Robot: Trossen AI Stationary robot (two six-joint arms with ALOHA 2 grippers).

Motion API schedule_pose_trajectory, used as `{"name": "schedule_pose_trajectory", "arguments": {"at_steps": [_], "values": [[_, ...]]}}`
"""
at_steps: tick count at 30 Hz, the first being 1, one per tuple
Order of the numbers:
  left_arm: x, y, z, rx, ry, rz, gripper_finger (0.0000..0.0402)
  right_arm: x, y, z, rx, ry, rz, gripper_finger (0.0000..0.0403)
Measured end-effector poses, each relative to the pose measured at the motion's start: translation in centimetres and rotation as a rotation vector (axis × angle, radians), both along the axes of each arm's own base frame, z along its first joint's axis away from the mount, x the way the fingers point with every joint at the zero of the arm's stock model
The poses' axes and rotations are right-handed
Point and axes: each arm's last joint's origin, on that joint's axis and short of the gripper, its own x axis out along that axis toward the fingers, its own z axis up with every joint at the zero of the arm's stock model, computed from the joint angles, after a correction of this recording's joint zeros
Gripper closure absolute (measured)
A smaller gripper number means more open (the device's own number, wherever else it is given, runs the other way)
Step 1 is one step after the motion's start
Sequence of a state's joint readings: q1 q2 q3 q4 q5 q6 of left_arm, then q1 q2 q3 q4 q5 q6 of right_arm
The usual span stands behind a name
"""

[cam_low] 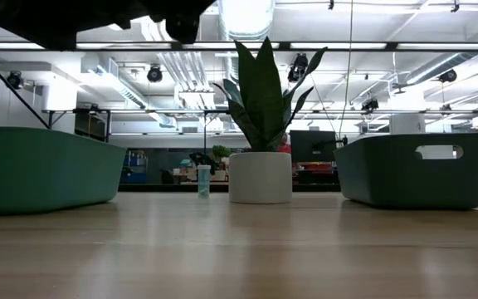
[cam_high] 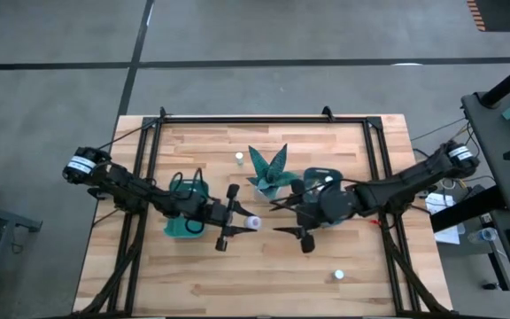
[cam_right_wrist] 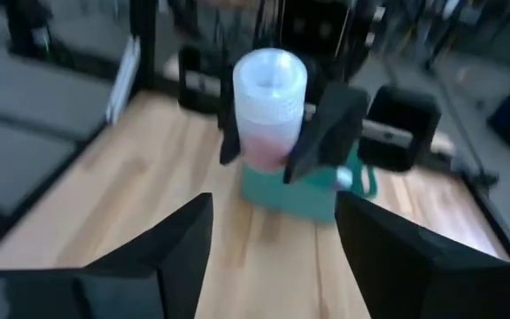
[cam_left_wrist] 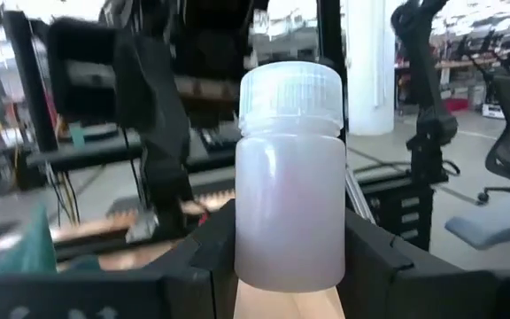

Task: Pick and place medicine bottles into bin by pill shape (circle, oval)
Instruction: Put the white capsule bottle into the green bin

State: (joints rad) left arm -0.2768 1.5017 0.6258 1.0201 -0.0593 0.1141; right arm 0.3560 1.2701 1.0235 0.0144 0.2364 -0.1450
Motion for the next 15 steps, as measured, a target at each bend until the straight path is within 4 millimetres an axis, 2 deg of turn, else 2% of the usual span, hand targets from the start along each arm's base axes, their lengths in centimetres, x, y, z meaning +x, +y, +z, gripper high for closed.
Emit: {"name": "schedule_pose_trajectory", "arguments": {"at_steps": [9, 15], "values": [[0.0, 0.0, 0.5, 0.07, -0.068, 0.014, 0.0281, 0.3, -0.1, -3.7, 0.07, -0.379, -0.002, 0.0177], [0.0, 0.2, 0.9, 0.085, -0.1, 0.026, 0.0281, 2.0, 0.4, -5.1, 0.048, -0.458, 0.001, 0.0177]]}}
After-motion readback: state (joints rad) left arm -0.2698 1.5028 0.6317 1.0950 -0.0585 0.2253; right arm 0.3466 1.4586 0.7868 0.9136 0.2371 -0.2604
